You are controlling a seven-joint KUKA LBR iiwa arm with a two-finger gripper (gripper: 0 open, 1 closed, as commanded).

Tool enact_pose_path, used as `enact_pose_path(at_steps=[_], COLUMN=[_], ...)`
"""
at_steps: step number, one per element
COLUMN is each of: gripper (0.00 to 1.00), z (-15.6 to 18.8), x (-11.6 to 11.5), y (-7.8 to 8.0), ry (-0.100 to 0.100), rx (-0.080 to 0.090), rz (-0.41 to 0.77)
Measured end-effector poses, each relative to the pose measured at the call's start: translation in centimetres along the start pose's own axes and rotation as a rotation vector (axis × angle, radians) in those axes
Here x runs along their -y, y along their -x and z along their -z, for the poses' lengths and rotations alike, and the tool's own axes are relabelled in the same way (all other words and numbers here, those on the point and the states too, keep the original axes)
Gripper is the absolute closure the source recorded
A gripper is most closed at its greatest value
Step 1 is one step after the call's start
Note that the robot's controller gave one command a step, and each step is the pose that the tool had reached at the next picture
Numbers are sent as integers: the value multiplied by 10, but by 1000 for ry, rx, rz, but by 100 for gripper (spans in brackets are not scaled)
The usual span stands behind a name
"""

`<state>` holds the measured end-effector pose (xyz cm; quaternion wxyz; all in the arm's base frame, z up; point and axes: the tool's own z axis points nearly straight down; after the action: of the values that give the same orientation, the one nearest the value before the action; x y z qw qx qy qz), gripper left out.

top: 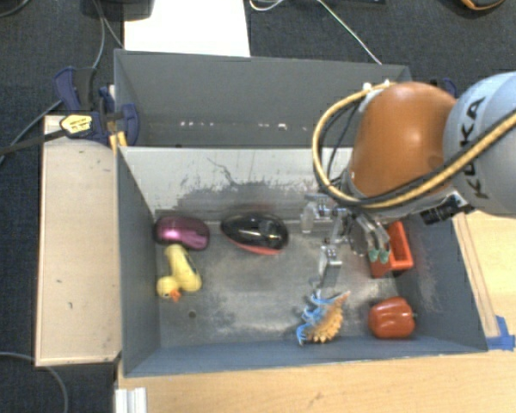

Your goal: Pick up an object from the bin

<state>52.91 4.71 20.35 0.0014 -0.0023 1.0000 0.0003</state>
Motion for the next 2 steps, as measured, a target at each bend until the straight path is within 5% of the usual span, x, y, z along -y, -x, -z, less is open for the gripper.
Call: enact_pose_path(at_steps=[1, 2], gripper=[0, 100], z=[-103, -114], x=[47, -1], y=[-38, -41], ry=[0, 1], rx=[1, 1], rz=[21, 27])
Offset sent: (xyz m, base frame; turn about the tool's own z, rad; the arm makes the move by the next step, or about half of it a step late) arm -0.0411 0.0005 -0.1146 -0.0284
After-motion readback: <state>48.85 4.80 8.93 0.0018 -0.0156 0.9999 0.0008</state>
